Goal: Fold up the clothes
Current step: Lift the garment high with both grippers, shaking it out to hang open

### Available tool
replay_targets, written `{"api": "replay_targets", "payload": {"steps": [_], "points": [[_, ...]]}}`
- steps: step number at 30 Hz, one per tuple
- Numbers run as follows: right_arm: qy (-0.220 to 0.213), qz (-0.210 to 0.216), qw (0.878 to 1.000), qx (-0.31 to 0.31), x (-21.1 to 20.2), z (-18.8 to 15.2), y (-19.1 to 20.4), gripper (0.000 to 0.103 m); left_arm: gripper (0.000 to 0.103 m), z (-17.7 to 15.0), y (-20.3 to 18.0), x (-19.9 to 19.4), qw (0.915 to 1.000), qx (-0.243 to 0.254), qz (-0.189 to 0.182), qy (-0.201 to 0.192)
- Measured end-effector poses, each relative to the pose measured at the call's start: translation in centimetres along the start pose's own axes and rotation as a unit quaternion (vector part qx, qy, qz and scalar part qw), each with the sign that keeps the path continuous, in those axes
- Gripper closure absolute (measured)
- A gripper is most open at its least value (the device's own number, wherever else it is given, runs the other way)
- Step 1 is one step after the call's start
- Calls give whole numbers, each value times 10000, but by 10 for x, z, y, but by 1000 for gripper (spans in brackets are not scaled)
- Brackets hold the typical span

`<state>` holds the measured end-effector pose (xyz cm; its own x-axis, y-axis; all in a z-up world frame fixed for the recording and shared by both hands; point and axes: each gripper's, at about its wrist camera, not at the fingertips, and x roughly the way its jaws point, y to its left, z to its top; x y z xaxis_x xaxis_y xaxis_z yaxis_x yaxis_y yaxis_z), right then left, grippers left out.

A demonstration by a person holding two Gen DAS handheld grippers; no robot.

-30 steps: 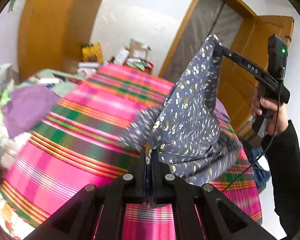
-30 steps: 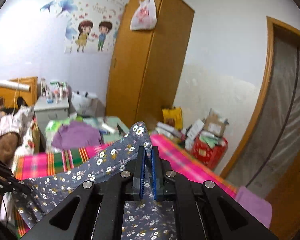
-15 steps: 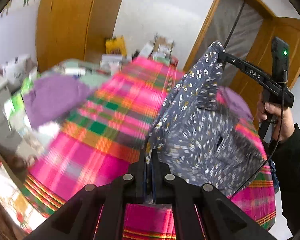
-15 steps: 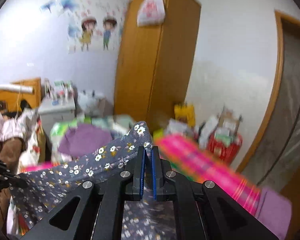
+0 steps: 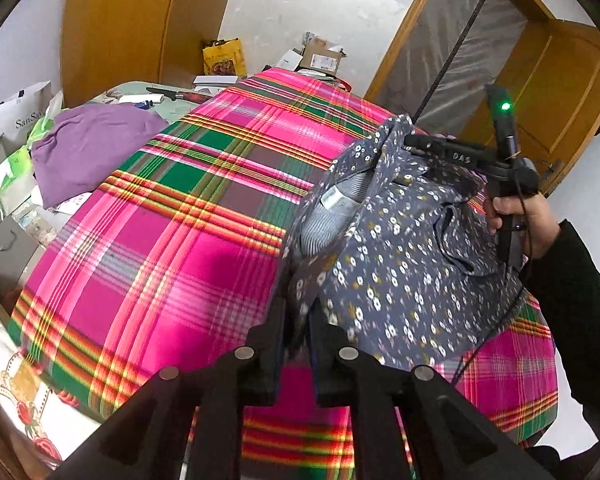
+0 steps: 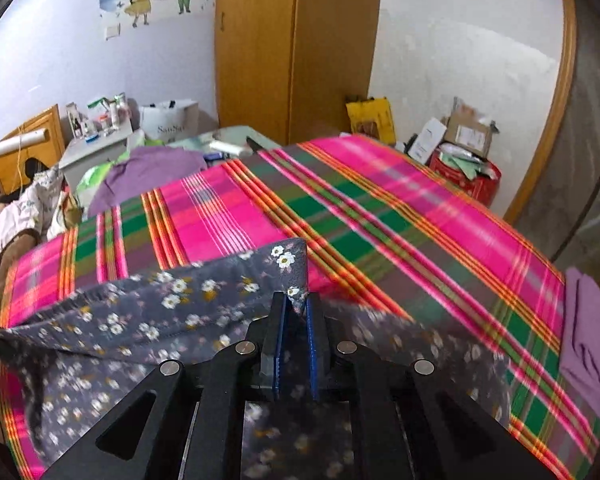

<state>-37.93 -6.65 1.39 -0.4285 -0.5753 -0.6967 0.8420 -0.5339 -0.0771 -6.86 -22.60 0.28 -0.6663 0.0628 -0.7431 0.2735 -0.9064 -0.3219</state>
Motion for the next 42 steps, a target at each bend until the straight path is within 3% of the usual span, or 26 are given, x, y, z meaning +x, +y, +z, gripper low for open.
{"api": "replay_targets", "payload": {"steps": [4,6,9,12,21,24,25,36,42], "points": [[66,49,9998,191,0,-9,-8,93,90,-12,0,-13,9997,-130,79,-193],[72,61,9997,217,-2,-12,-9,92,84,-18,0,-15,9993,-163,256,-240],[70,-43,9998,187,-6,-13,-8,73,83,-27,5,-17,9984,-304,396,-274],[-5,18,9997,224,-11,-13,-10,73,83,-32,11,-13,9978,-465,411,-214],[-152,421,9988,192,-20,-8,-10,72,83,-29,18,-2,9944,-1037,-117,-192],[-156,620,9979,135,-19,1,-11,56,82,-28,22,-2,9916,-1240,-257,-252],[-144,701,9973,139,-17,5,-12,56,80,-27,24,-1,9903,-1331,-294,-255],[716,1585,9841,356,30,26,-20,56,77,-22,35,6,9816,-1806,-525,-337],[929,1695,9807,285,39,22,-16,56,72,-21,43,8,9788,-1943,-488,-420]]}}
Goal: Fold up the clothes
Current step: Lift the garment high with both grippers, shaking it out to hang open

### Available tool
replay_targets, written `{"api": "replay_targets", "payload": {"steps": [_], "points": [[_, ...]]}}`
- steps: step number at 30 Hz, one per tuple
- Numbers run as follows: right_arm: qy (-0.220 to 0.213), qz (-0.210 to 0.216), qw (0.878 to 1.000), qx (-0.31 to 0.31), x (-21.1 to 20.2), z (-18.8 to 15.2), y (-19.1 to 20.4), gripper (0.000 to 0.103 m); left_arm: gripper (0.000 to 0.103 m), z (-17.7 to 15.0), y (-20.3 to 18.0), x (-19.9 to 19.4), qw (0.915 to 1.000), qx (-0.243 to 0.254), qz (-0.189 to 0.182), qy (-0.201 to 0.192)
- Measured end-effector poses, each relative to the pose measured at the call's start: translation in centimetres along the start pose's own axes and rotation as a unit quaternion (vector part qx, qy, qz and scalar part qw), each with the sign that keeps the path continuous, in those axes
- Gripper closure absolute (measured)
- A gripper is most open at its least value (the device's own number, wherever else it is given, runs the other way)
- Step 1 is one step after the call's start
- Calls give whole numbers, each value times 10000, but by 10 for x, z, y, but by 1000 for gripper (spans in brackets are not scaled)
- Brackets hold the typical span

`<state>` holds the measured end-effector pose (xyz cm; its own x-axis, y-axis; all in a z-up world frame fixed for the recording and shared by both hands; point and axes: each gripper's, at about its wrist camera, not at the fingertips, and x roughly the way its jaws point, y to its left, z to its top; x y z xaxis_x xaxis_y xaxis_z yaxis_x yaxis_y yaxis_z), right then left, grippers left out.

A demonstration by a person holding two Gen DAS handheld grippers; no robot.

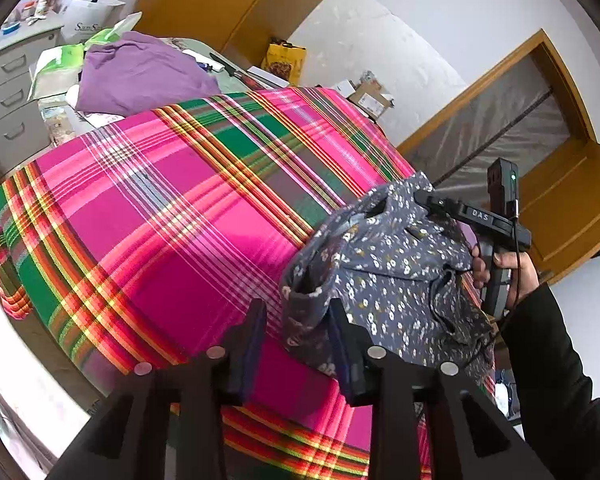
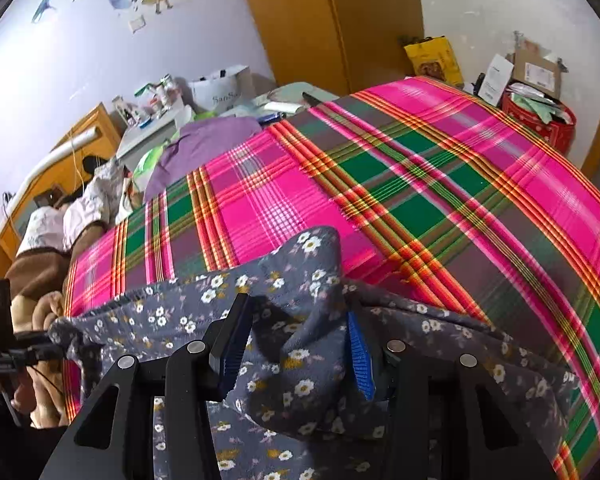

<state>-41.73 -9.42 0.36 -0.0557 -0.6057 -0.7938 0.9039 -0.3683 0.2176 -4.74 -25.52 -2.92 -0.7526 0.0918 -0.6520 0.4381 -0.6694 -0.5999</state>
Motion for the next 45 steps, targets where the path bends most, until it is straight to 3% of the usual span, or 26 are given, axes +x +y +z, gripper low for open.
{"api": "replay_targets", "payload": {"steps": [8,9,10,11,13,16,20,24,28,31,37,39,42,45], "points": [[67,46,10000,28,4,4,0,58,71,7,10,12,9994,-293,-191,79],[48,31,10000,57,3,4,-1,70,71,9,11,13,9992,-319,-241,88],[29,16,10000,92,3,4,-1,85,78,10,11,13,9991,-313,-261,94],[8,-16,9999,138,2,3,-2,89,88,11,10,13,9992,-294,-270,99],[-20,-68,9998,168,-1,3,-2,96,92,12,9,11,9992,-251,-286,126],[-68,-250,9997,23,-6,2,5,97,94,16,0,3,9997,-45,-254,26],[-535,-644,9962,-220,-31,6,22,98,95,28,-19,-16,9988,319,-300,-211],[-1384,-1186,9824,-413,-83,14,45,98,95,46,-56,-40,9936,866,-466,-559],[-2390,-1814,9534,-310,-158,15,61,98,95,58,-106,-60,9832,1422,-804,-818],[-2998,-2191,9285,-97,-211,5,63,98,95,60,-153,-68,9706,1902,-1149,-929],[-3727,-3043,8753,484,-315,-46,50,98,95,47,-237,-58,9420,2717,-1828,-732],[-3897,-3346,8555,664,-348,-67,46,98,95,37,-267,-51,9302,2956,-2096,-588],[-4261,-3802,8164,856,-409,-99,52,98,95,20,-312,-53,9097,3200,-2613,-423],[-4694,-4255,7692,833,-474,-124,79,98,95,5,-351,-73,8799,3450,-3234,-461]]}}
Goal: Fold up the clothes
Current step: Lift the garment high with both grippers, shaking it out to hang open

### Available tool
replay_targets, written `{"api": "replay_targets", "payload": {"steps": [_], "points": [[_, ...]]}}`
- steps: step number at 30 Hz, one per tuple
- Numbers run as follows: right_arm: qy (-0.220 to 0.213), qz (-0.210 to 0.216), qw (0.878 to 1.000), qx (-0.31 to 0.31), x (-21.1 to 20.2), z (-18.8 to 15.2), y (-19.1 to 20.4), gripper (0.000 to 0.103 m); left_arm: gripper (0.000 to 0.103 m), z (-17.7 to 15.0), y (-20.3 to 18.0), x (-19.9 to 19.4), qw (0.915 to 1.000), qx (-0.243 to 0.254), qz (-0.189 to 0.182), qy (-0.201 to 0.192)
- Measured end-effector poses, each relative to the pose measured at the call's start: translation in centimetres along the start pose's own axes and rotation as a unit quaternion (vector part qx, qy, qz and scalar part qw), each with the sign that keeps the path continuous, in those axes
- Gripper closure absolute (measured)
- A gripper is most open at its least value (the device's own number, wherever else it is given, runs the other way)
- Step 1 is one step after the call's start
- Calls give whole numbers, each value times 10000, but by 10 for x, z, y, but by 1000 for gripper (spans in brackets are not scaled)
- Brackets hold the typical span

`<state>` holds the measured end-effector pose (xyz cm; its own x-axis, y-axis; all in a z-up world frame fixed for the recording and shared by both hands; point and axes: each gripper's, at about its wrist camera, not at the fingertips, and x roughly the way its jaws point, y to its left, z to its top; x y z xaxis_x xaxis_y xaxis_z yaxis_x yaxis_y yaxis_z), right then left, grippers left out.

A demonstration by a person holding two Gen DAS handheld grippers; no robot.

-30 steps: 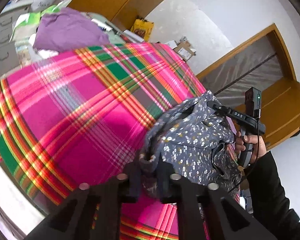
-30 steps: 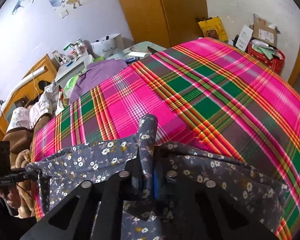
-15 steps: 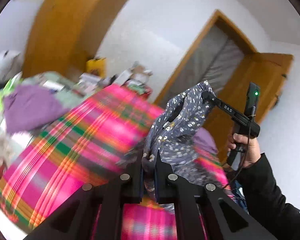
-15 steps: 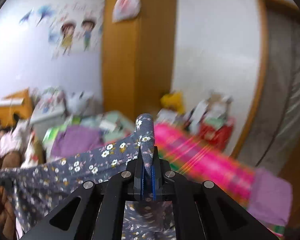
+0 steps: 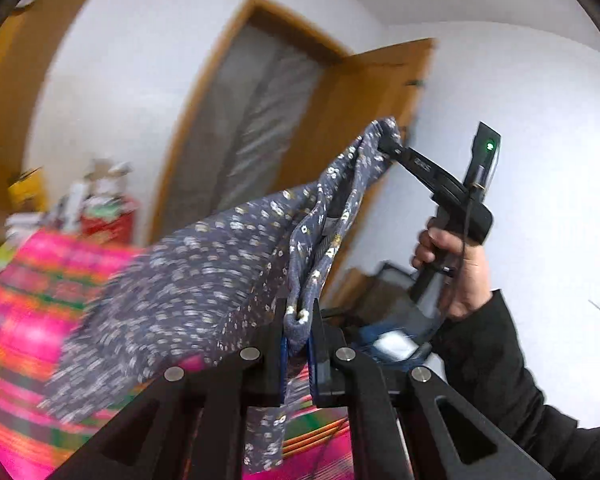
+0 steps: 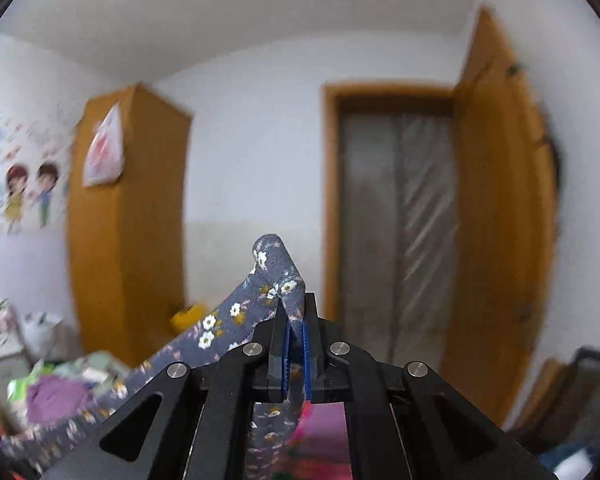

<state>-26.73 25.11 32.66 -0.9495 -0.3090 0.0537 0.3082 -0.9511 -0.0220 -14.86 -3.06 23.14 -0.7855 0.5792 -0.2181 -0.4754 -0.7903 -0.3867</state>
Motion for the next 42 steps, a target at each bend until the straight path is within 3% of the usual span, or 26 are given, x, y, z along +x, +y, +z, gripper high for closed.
{"api": "replay_targets", "payload": {"steps": [4,8,13,16,20,26,31,37,42], "points": [[-723,-372,9966,-125,-53,57,-17,98,95,19,-38,-6,9972,215,-657,-269],[-956,-383,9941,-344,-68,82,-3,98,95,22,-43,-17,9967,197,-690,-375],[-501,137,9980,-355,-23,57,31,98,95,10,-23,-33,9991,-177,-236,-299],[-144,560,9979,-294,12,33,60,98,96,-3,9,-55,9984,-464,194,-274],[146,1180,9927,-192,56,8,110,98,96,-10,47,-93,9936,-768,663,-491],[171,2013,9790,-294,92,-5,193,98,96,-13,80,-154,9818,-865,1391,-967],[745,2445,9652,-561,140,-46,268,98,96,-33,128,-170,9669,-1183,2126,-772],[1878,2832,9365,-867,198,-152,353,98,96,-91,209,-166,9342,-2024,2931,-209],[2484,3032,9135,-1094,221,-217,401,98,96,-124,252,-194,9081,-2566,3308,32]]}}
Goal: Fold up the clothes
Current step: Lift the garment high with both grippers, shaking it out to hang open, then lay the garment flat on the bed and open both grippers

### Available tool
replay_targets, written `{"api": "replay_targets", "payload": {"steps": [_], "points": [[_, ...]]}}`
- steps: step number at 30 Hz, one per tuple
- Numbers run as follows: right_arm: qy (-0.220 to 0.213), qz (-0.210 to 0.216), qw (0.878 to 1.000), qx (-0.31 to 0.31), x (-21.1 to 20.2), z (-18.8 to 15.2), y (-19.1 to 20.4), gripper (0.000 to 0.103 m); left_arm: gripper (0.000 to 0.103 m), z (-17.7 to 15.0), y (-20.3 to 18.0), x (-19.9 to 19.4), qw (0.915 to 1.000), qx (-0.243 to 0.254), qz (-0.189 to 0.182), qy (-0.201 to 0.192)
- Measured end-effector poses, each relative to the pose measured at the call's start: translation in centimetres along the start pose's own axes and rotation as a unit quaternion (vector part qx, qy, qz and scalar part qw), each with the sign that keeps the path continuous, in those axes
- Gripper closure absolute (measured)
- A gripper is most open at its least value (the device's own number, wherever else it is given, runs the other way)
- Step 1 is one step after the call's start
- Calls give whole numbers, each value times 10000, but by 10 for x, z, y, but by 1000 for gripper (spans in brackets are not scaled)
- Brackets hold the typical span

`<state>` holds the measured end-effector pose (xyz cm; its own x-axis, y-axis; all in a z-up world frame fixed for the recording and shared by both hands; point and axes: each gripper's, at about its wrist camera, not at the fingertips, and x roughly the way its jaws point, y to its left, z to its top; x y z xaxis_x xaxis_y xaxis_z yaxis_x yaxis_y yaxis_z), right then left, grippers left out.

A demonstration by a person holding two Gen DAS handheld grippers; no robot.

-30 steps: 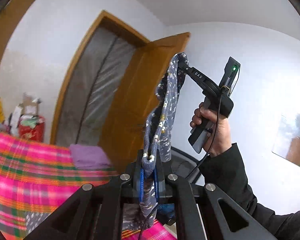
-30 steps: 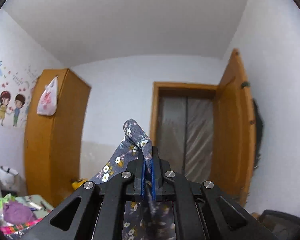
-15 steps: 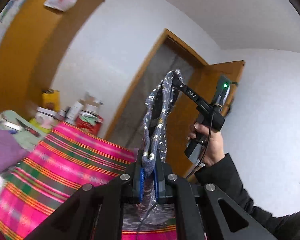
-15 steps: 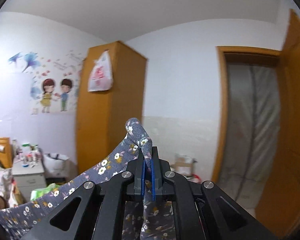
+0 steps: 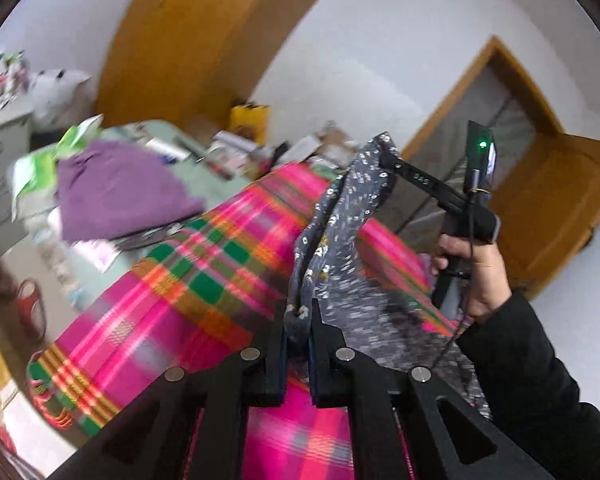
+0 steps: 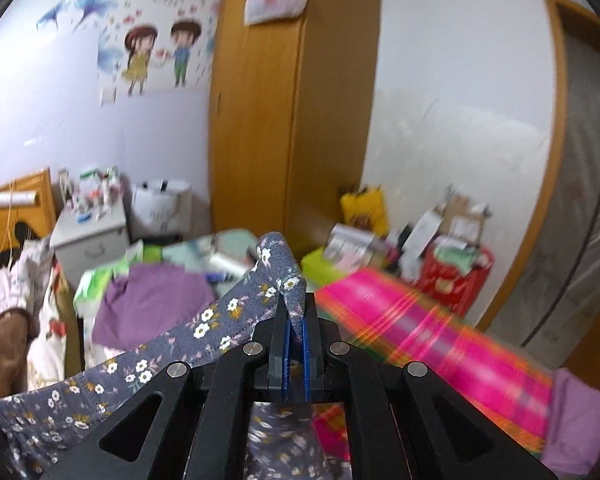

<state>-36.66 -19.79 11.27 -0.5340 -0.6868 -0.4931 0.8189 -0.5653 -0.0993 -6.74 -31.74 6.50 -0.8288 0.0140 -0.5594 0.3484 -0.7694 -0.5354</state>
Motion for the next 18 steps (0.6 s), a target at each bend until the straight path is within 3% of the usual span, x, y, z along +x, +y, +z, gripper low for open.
{"api": "replay_targets", "payload": {"steps": [3,8,10,13,18], "points": [[174,109,9998,-79,39,7,18,98,96,9,17,-2,9999,-98,105,-70],[16,236,9997,-82,56,38,34,98,96,36,36,-22,9981,-166,312,-512],[-19,294,9995,-91,61,48,39,98,96,39,46,-21,9975,-205,436,-514],[223,301,9992,-154,84,45,46,98,96,41,61,-1,9972,-318,621,-256],[867,329,9957,-84,141,10,52,98,96,32,94,40,9946,-488,885,241]]}}
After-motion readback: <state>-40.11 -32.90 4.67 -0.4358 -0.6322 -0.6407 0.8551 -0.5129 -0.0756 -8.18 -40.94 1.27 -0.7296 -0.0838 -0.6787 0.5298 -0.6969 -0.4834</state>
